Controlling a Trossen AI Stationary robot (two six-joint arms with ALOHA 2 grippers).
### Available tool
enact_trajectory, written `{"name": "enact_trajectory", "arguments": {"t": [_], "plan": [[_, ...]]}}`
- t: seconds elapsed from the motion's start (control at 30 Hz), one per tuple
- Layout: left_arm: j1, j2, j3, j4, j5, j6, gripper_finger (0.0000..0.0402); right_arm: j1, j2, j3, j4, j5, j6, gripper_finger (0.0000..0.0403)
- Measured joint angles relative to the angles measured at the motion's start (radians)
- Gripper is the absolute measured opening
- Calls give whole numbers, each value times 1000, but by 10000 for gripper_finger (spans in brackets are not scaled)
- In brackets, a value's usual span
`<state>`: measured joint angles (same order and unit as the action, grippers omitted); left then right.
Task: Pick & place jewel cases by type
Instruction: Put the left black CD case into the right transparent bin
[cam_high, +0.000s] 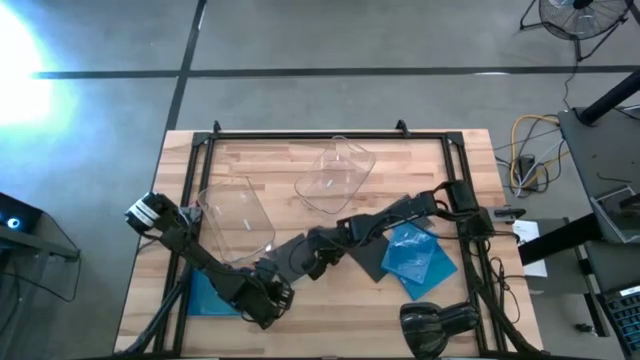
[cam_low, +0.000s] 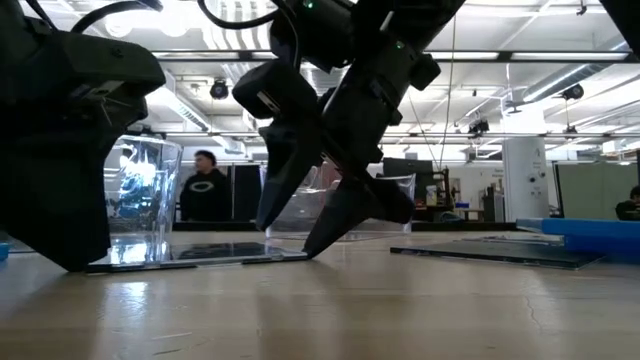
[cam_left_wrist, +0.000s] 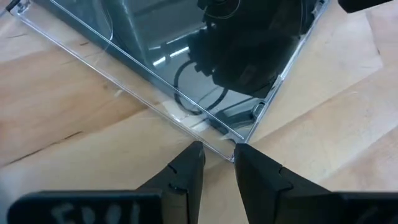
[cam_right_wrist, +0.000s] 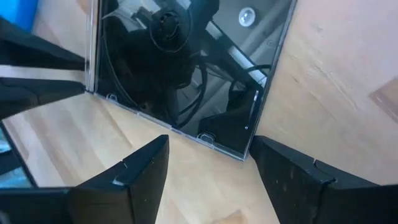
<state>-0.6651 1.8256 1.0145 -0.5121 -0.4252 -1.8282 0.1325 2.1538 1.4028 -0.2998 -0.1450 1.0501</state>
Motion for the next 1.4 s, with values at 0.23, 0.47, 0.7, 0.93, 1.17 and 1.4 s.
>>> {"name": "enact_trajectory", "arguments": {"t": [0.23,0.47,0.7,0.93,1.17,1.4], "plan": [[0,1,-5,0,16,48,78,-8,28,-5,67,-202,-20,235],[-29,10,-9,0,33,109,78,-28,-77,-9,50,-226,-198,235],[-68,10,-47,50,48,68,78,-43,-143,-3,77,-243,-286,237],[-79,10,-80,102,45,50,78,-32,-142,-1,163,-270,-273,235],[-81,10,-86,110,39,51,78,-31,-146,3,69,-178,-136,229],[-95,-74,-51,-47,-16,66,78,-30,-138,-49,20,-28,-201,230]]}}
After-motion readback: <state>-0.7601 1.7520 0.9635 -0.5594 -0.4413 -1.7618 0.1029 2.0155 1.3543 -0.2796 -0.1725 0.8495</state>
